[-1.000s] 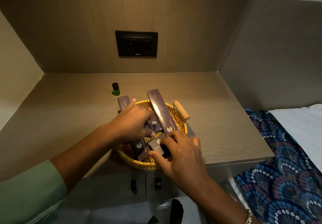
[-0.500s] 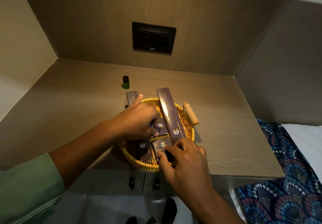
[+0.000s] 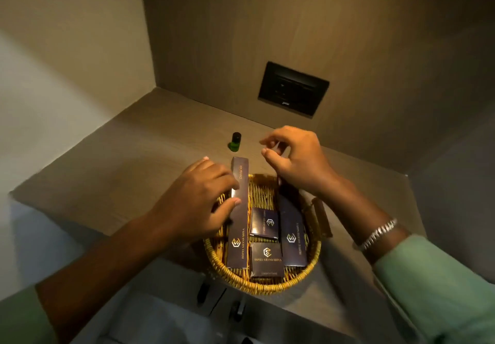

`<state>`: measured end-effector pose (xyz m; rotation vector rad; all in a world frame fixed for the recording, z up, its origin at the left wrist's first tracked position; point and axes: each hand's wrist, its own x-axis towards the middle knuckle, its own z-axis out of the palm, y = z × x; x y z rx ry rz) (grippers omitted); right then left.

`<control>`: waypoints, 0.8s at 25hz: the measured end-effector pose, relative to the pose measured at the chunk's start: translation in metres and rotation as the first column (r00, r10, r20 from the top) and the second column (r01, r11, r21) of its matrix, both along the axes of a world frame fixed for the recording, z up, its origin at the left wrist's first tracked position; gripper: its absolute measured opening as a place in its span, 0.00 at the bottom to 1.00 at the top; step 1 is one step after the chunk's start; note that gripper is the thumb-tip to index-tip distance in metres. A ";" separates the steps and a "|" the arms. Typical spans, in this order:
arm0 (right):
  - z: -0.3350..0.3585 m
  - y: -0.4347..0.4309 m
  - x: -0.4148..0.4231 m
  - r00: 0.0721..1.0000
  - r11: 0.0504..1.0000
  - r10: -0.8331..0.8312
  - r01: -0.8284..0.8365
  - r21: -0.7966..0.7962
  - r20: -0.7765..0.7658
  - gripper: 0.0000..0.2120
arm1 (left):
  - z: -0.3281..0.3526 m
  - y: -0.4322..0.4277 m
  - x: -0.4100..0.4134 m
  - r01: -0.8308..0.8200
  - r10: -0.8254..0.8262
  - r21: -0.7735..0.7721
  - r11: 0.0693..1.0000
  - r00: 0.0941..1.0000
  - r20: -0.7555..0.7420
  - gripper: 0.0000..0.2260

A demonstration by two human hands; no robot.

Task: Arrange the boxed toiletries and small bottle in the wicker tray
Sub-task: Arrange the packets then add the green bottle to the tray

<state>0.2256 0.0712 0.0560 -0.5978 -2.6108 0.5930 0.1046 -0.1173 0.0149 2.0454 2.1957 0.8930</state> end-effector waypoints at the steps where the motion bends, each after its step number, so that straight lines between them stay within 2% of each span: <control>1: -0.003 0.014 -0.023 0.998 0.999 0.053 -0.053 -0.003 0.047 0.11 | -0.004 -0.007 0.002 -0.025 0.025 -0.006 1.000 0.999 -0.042 0.13; 3: -0.013 0.038 -0.063 0.976 0.990 0.136 -0.138 0.001 0.168 0.16 | -0.012 -0.017 0.006 -0.069 0.069 0.010 0.998 0.994 -0.081 0.13; 5: -0.026 0.053 -0.093 0.938 0.977 0.206 -0.214 0.001 0.279 0.19 | -0.018 -0.026 0.011 -0.110 0.112 0.037 0.993 0.992 -0.054 0.13; 9: -0.043 0.059 -0.113 0.875 0.951 0.290 -0.309 -0.014 0.386 0.12 | -0.026 -0.039 0.015 -0.141 0.148 0.120 0.983 0.988 -0.050 0.09; 12: -0.033 0.059 -0.102 0.885 0.947 0.293 -0.321 0.019 0.362 0.12 | -0.031 -0.050 0.015 -0.117 0.127 0.123 0.985 0.989 -0.078 0.13; 16: 0.009 0.056 -0.053 0.945 0.967 0.252 -0.252 -0.031 0.207 0.10 | -0.038 -0.054 0.014 -0.095 0.107 0.109 0.990 0.987 -0.117 0.18; 20: 0.027 0.032 0.000 0.902 0.950 0.304 -0.264 -0.166 0.308 0.08 | -0.044 -0.053 0.012 -0.071 0.097 0.171 0.983 0.984 -0.149 0.18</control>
